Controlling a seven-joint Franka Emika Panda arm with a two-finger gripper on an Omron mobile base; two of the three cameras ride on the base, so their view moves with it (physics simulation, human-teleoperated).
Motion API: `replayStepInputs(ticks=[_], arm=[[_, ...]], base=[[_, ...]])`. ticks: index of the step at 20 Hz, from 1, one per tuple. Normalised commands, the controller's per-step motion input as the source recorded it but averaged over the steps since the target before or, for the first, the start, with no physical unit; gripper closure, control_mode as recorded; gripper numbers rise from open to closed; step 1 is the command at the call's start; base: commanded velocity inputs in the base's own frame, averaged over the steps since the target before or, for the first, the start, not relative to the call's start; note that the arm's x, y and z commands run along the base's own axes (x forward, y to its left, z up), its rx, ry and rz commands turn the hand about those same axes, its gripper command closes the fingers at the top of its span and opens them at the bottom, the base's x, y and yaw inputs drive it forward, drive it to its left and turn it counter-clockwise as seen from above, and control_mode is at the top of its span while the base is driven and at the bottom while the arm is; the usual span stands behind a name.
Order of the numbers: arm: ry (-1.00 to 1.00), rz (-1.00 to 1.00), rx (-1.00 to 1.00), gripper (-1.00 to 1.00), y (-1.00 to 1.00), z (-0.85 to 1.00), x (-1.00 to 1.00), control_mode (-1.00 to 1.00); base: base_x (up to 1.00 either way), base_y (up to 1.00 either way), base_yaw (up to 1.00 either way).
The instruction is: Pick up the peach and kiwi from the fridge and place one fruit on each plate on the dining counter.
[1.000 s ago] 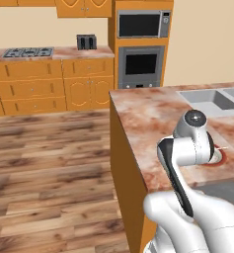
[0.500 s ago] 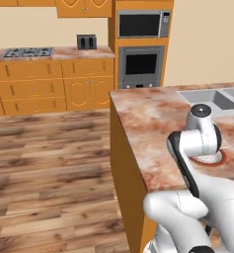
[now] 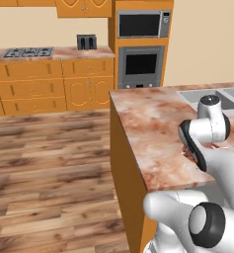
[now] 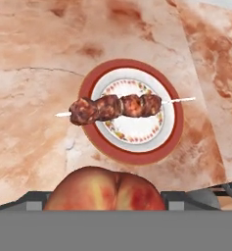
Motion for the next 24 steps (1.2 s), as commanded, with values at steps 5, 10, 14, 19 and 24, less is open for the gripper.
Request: replayStepInputs(ticks=[5,10,14,19,24], arm=[[0.05,-0.01,-0.01,1.00,-0.33,-0.24,0.05,-1.00],[0.05,-0.02,0.00,1.00,-0.35,-0.27,0.00,-1.00],[0.00,-0.01,0.00,1.00,-0.23,-0.27,0.08,-1.00],[-0.04,0.00,0.03,1.00,-0.29,-0.21,0.22,-1.00],[-0.06,0.00,0.04,1.00,-0.24,-0.23,0.25,-1.00]], base=[[0.00,0.00,0.00],[0.00,0.00,0.00],[0.00,0.00,0.00],[0.00,0.00,0.00],[0.00,0.00,0.00]])
